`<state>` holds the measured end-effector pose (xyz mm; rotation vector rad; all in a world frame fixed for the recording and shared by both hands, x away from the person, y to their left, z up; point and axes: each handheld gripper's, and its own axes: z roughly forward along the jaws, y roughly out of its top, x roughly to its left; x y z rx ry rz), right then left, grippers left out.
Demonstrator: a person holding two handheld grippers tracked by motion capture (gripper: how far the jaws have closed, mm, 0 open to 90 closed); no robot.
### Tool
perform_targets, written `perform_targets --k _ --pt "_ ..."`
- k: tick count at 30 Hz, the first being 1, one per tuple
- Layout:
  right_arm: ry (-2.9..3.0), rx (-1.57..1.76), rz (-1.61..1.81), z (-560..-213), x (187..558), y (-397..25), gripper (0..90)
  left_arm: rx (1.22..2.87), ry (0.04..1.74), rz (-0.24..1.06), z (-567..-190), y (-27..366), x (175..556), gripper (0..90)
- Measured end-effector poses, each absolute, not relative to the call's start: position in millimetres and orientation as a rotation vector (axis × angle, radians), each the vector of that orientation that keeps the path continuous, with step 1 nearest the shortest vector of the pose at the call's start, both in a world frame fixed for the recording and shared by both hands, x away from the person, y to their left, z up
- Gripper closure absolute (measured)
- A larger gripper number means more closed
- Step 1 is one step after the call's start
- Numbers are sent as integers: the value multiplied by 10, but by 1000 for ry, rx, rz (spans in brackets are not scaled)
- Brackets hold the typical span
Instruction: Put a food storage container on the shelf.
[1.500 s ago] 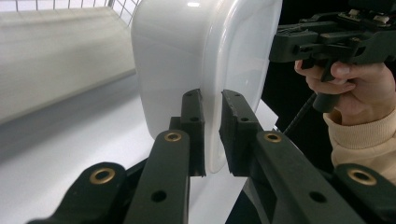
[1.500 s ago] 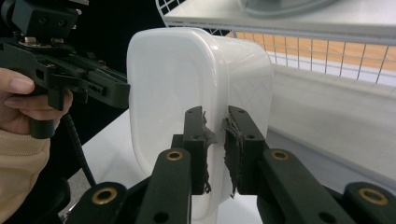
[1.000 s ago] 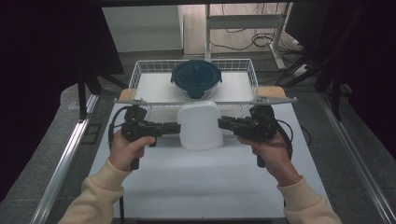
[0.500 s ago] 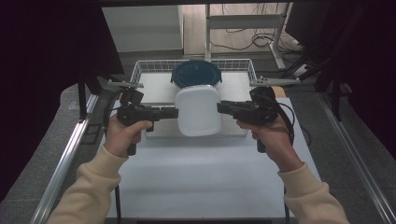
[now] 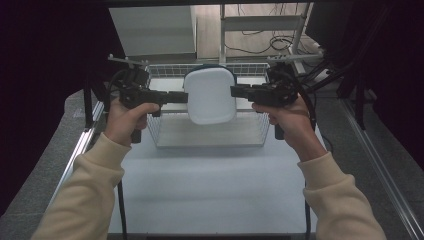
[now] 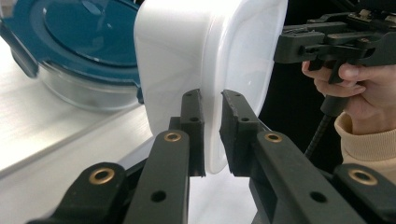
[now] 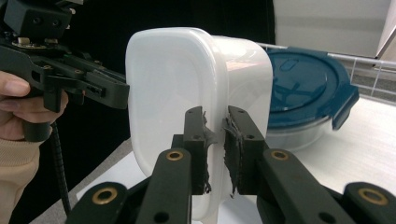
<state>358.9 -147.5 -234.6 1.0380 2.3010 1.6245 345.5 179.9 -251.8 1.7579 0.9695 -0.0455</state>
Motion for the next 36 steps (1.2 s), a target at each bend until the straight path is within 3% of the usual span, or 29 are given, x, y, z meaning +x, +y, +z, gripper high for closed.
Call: perform_targets --k 17,36 --pt "2282 1066 1651 -2045 3943 -1366 790 1734 1008 -71 -2211 1917 3884 798" --pt "2344 1255 1664 -2118 4502 -1326 773 1669 1110 -181 -2345 1967 4404 800"
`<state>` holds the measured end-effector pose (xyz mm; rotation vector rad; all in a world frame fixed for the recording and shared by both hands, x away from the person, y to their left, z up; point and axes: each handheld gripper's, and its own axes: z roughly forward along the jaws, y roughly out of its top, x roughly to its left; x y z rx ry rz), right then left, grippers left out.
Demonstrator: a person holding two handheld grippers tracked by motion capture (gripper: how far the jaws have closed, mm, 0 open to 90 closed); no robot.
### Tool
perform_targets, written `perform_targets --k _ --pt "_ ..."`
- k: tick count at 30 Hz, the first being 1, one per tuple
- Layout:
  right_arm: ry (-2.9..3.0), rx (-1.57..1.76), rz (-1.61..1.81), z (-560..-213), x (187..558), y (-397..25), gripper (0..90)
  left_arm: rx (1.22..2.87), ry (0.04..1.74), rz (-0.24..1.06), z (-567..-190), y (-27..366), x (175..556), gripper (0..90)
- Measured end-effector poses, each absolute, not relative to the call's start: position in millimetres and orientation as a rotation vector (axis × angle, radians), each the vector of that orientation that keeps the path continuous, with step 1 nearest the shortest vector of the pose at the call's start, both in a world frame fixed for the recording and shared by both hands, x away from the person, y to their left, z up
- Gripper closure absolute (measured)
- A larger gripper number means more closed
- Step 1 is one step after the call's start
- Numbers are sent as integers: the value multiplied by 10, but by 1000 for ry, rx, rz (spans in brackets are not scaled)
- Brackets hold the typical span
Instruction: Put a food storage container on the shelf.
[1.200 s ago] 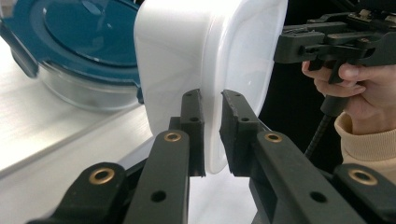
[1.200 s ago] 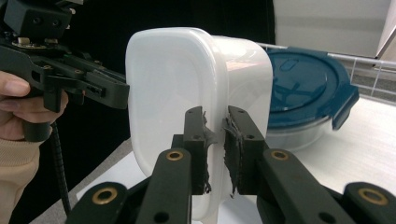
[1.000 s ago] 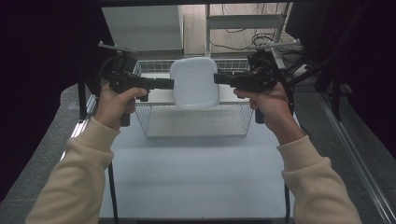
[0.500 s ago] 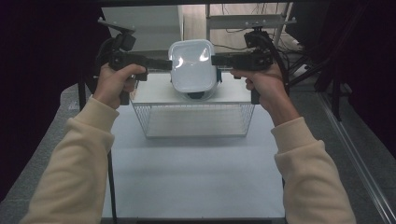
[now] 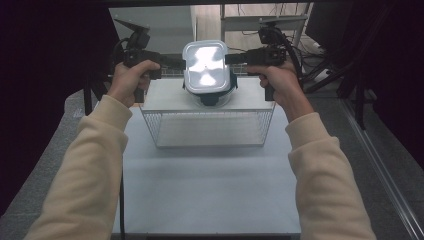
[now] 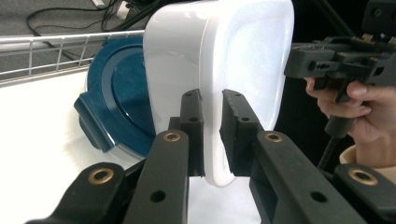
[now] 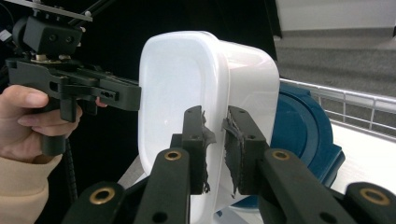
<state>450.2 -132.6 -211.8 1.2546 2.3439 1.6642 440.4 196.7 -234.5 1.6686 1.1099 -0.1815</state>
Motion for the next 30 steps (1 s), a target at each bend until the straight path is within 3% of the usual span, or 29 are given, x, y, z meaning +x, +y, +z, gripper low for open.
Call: perform_targets --k 17,30 --pt "2289 1564 1793 -2351 5079 -1391 732 1473 1176 -417 -2606 2042 4894 749" --pt "2238 1694 1792 -2460 5159 -1371 713 1413 1209 -420 -2726 2045 4934 729"
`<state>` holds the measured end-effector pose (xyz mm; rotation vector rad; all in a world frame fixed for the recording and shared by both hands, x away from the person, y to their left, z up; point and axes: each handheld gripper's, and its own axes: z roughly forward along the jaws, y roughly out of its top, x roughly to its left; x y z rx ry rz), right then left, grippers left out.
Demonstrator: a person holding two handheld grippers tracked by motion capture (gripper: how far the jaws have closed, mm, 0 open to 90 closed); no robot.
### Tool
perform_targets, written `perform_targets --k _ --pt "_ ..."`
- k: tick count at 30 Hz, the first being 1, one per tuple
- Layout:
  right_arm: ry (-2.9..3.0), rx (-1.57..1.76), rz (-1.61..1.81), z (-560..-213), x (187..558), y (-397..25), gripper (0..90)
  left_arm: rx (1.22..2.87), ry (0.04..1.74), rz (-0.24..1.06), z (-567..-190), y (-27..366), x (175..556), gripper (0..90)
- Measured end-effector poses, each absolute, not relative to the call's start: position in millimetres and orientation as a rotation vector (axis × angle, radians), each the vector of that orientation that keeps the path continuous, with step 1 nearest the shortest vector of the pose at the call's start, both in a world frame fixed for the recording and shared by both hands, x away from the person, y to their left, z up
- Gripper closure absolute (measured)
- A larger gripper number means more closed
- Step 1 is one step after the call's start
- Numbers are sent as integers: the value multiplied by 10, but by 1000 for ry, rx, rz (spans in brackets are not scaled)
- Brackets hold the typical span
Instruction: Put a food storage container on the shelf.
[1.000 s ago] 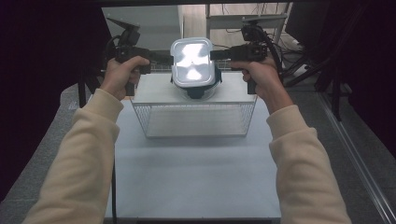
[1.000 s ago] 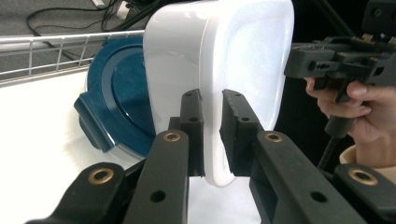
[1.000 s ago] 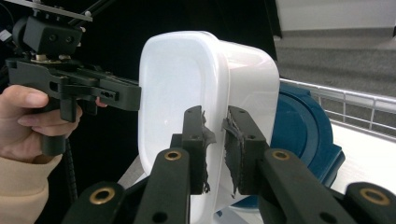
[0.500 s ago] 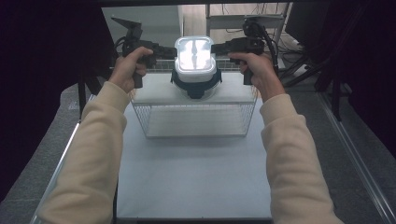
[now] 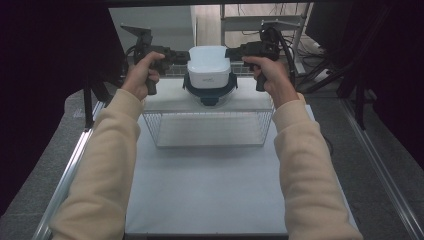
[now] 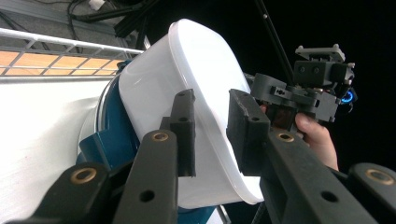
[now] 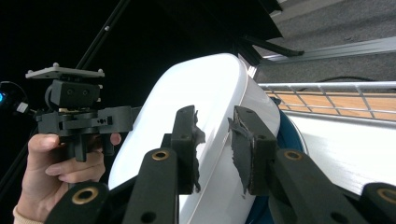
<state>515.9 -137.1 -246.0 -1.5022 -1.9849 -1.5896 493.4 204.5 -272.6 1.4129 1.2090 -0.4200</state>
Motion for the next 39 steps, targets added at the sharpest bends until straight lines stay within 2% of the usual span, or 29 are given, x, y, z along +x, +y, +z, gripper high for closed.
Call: perform_targets --k 2,4,5,7,10,14,15,17,18,19,25,34,35,37,39 --pt "-1994 -1507 -1596 -2451 5149 -1366 718 1419 1208 -412 -2724 2039 4929 704" --pt "-1996 -1498 -1639 -2419 5118 -1373 594 1460 1219 -351 -2707 2002 4904 606" --pt "-1996 -1489 -1656 -2406 5105 -1379 523 1471 1226 -323 -2697 1997 4889 534" --pt "-2016 -1456 -1683 -2359 5054 -1401 438 1481 1236 -289 -2676 1996 4864 378" --pt "-2104 -1417 -1754 -2260 4919 -1474 387 1521 1176 -177 -2570 2031 4685 326" --pt "-2229 -1342 -1789 -2180 4695 -1610 355 1574 1135 -22 -2466 2092 4413 298" --pt "-2229 -1342 -1789 -2180 4695 -1610 355 1574 1135 -22 -2466 2092 4413 291" --pt "-2323 -1296 -1805 -2177 4502 -1715 340 1615 1114 73 -2447 2131 4171 284" --pt "-2347 -1284 -1799 -2187 4437 -1748 335 1615 1114 73 -2447 2131 4171 280" --pt "-2369 -1277 -1793 -2205 4372 -1779 330 1643 1112 121 -2477 2152 4005 278" --pt "-2472 -1213 -1787 -2397 3983 -1985 315 1696 1086 202 -2713 2183 3517 270" --pt "-2572 -1194 -1741 -2889 3572 -2307 313 1774 1064 239 -3148 2184 3137 272" --pt "-2574 -1202 -1737 -3055 3480 -2384 312 1792 1069 243 -3281 2181 3077 271" --pt "-2591 -1208 -1725 -3190 3412 -2422 310 1797 1072 244 -3354 2180 3046 269" --pt "-2608 -1216 -1714 -3343 3338 -2451 310 1802 1087 216 -3590 2176 2961 265"
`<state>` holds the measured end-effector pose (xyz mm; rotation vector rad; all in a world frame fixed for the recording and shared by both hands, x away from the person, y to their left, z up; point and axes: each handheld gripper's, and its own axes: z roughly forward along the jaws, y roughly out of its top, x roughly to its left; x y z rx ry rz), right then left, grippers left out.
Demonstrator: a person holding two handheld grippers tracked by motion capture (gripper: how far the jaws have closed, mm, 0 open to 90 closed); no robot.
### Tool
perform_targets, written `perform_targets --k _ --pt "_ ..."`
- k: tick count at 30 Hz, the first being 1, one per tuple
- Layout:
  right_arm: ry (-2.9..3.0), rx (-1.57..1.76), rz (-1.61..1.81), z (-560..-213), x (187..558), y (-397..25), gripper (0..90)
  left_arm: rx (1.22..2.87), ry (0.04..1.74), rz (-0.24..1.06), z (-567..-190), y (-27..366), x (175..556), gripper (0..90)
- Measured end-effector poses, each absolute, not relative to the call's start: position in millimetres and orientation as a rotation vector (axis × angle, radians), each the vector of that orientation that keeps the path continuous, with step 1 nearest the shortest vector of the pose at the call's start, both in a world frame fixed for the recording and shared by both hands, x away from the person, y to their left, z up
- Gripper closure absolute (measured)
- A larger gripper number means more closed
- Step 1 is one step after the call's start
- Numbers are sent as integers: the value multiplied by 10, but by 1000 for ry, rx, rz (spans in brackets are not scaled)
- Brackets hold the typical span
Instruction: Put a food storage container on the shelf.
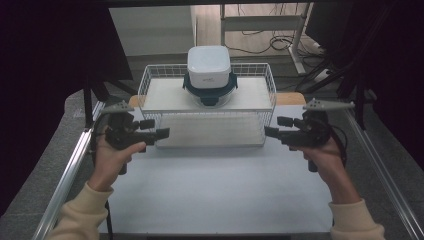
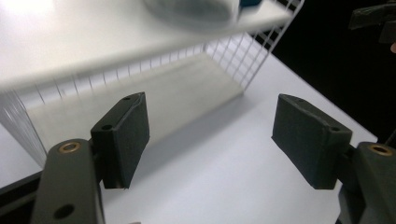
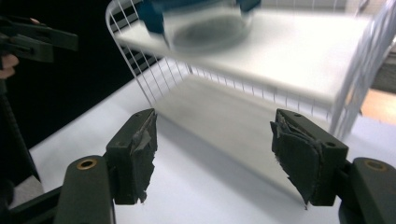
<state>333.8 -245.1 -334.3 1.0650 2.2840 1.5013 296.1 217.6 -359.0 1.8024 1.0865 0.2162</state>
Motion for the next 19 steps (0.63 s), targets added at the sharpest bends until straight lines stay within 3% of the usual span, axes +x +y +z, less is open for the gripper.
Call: perform_targets --k 10,19 --pt "2357 1098 1381 -4031 3086 -2461 308 1888 1157 169 -4242 2097 2842 260" --pt "2321 1095 1415 -4072 3060 -2491 275 1873 1169 189 -4327 2117 2800 250"
